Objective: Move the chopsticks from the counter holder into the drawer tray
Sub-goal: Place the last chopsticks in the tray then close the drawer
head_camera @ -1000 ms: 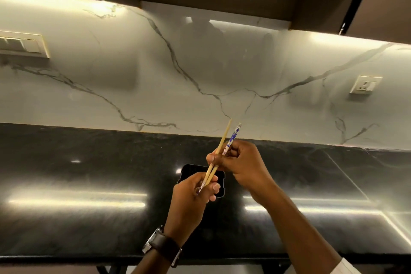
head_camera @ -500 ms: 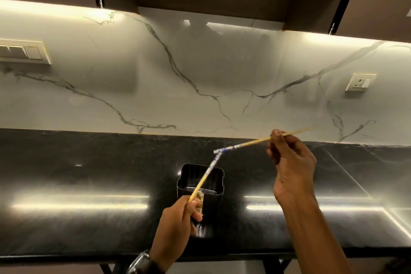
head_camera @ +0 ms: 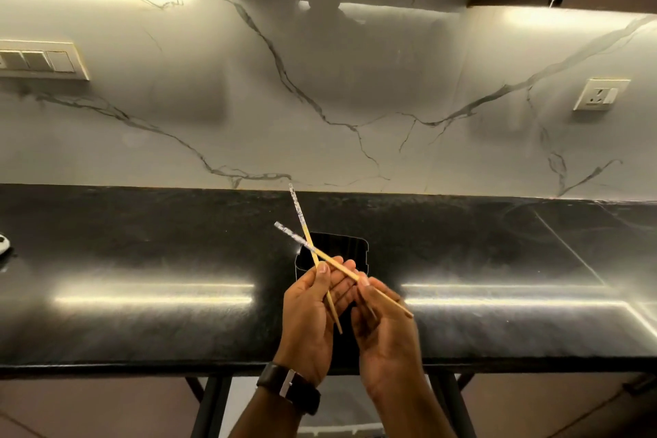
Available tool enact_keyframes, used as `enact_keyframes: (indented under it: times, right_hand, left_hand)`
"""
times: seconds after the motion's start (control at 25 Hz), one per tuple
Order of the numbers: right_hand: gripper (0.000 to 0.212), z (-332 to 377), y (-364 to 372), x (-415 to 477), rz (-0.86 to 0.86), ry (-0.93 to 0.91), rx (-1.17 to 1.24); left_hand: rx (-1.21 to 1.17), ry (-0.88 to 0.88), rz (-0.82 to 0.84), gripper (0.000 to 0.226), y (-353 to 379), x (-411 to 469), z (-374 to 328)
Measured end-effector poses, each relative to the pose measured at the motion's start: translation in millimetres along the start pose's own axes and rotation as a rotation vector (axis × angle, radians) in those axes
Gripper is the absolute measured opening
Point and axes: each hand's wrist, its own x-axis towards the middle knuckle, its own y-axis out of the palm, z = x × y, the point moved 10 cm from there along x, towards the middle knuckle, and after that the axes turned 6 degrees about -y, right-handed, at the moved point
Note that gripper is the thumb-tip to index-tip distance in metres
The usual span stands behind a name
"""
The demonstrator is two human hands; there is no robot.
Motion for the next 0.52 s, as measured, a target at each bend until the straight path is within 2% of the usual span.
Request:
enact_keyframes:
  times: [0.08,0.24,0.4,0.44,0.52]
  right_hand:
    - [0.027,-16,-1,-7,-0.011,0.040,-0.004]
    - [0.041,-19,-2,-9,-0.007,0.072,0.129]
    - [0.039,-37,4,-21,0.069,0.120,0.066]
    - [0.037,-42,-1,-24,0.046,0.114,0.001]
    - [0.033,-33,-25,-25,-0.158,0.015,-0.122]
  left_hand:
    - [-0.041,-0.014,-0.006,0.035,0,-2,3]
    - [-0.089,-0.019,0.019,0.035,-3,-5,6]
    - [-0.055,0.008,-0.011,0.031,-4,-4,5]
    - [-0.022,0.041,-0.031,0.031,-7,-4,2]
    - [0.156,0.147,-0.079,0.031,-16,-8,-9]
